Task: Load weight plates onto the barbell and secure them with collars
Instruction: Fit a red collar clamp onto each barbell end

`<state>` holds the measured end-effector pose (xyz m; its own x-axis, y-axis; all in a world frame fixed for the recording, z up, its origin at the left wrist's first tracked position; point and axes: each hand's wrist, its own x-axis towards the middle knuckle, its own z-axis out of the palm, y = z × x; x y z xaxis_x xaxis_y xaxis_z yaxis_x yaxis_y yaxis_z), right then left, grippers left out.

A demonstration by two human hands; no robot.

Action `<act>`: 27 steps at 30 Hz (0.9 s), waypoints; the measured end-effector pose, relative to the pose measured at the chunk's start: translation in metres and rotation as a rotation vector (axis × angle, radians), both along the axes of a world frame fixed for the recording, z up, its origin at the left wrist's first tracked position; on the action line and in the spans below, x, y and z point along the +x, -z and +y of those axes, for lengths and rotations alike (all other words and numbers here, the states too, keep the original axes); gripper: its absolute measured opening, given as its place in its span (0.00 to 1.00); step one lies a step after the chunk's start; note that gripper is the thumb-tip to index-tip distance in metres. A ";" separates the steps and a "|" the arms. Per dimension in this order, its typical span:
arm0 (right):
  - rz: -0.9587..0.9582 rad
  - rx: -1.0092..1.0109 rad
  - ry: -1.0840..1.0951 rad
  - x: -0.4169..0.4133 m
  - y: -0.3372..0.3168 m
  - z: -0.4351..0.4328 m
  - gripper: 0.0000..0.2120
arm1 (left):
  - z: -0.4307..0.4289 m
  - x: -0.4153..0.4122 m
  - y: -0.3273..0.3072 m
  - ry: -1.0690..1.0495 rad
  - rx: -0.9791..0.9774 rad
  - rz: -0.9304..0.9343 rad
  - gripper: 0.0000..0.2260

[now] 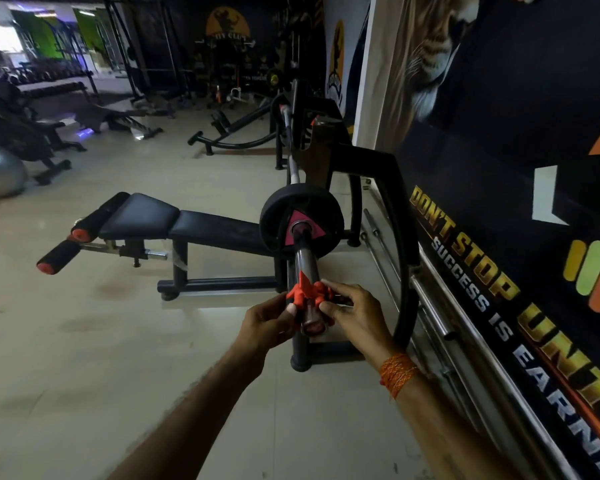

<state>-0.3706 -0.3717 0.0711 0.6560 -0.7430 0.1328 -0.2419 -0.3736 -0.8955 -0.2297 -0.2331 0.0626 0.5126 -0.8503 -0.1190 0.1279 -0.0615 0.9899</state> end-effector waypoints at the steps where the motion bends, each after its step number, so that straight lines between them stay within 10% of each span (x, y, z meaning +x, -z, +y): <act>1: -0.005 0.018 0.010 0.006 -0.001 -0.005 0.24 | -0.007 0.006 0.001 0.005 0.013 0.012 0.16; 27: 0.093 0.326 0.168 0.152 -0.031 -0.144 0.15 | -0.172 0.150 0.001 0.022 0.089 0.515 0.14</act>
